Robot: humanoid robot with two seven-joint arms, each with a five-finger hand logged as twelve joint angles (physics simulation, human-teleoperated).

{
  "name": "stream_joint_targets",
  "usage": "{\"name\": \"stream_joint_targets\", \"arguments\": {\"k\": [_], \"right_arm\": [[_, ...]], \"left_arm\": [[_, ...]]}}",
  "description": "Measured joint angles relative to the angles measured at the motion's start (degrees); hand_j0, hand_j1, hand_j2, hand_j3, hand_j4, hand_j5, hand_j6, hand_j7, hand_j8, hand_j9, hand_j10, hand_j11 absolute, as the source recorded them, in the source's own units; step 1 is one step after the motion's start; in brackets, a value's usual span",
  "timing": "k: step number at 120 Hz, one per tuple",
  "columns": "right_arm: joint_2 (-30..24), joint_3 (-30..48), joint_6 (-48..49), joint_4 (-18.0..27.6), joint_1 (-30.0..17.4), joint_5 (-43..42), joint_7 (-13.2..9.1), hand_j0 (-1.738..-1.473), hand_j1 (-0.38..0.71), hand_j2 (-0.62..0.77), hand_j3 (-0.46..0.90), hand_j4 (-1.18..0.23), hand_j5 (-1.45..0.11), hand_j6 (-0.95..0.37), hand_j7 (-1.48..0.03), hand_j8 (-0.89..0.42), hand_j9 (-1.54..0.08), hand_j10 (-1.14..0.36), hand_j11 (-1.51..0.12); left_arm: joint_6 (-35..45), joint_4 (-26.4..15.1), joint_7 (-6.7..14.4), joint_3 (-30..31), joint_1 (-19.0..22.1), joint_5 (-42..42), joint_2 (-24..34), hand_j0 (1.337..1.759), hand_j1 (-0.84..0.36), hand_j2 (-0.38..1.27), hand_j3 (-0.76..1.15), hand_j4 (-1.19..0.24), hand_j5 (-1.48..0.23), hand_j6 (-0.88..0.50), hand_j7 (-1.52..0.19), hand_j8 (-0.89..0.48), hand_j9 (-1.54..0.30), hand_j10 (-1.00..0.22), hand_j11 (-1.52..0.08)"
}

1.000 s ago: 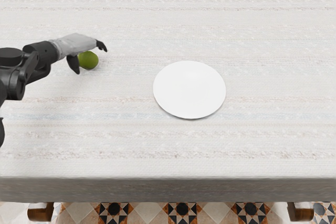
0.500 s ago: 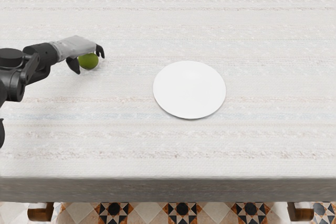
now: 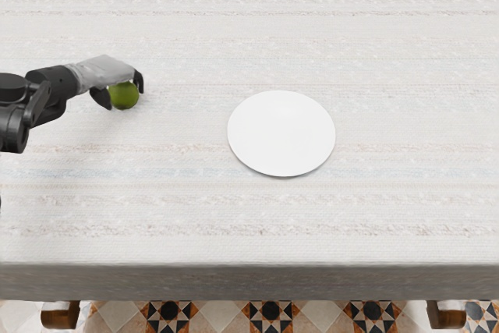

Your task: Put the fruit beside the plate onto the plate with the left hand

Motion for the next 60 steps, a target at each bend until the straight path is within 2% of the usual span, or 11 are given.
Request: {"name": "stream_joint_targets", "arguments": {"k": [5, 23, 60], "right_arm": [[0.0, 0.0, 0.0, 0.0, 0.0, 0.0, 0.0, -1.658, -0.35, 0.00, 0.00, 0.00, 0.00, 0.00, 0.00, 0.00, 0.00, 0.00, 0.00], [0.0, 0.0, 0.0, 0.0, 0.1, 0.0, 0.0, -1.658, -0.35, 0.00, 0.00, 0.00, 0.00, 0.00, 0.00, 0.00, 0.00, 0.00, 0.00], [0.0, 0.0, 0.0, 0.1, 0.1, 0.0, 0.0, -1.658, -0.35, 0.00, 0.00, 0.00, 0.00, 0.00, 0.00, 0.00, 0.00, 0.00, 0.00]], "left_arm": [[0.1, 0.0, 0.0, 0.1, 0.3, -0.1, 0.1, 1.658, -0.21, 0.11, 0.00, -0.54, -0.58, -0.37, -0.61, -0.40, -0.63, -0.49, -0.63], [0.1, 0.0, 0.0, 0.3, 0.6, 0.0, 0.2, 1.657, -0.23, 0.13, 0.00, -0.57, -0.62, -0.41, -0.65, -0.41, -0.67, -0.52, -0.67], [0.0, 0.0, 0.0, 0.3, 0.7, 0.0, 0.4, 1.657, -0.24, 0.31, 0.00, -0.64, -0.71, -0.44, -0.74, -0.43, -0.76, -0.59, -0.76]]}}
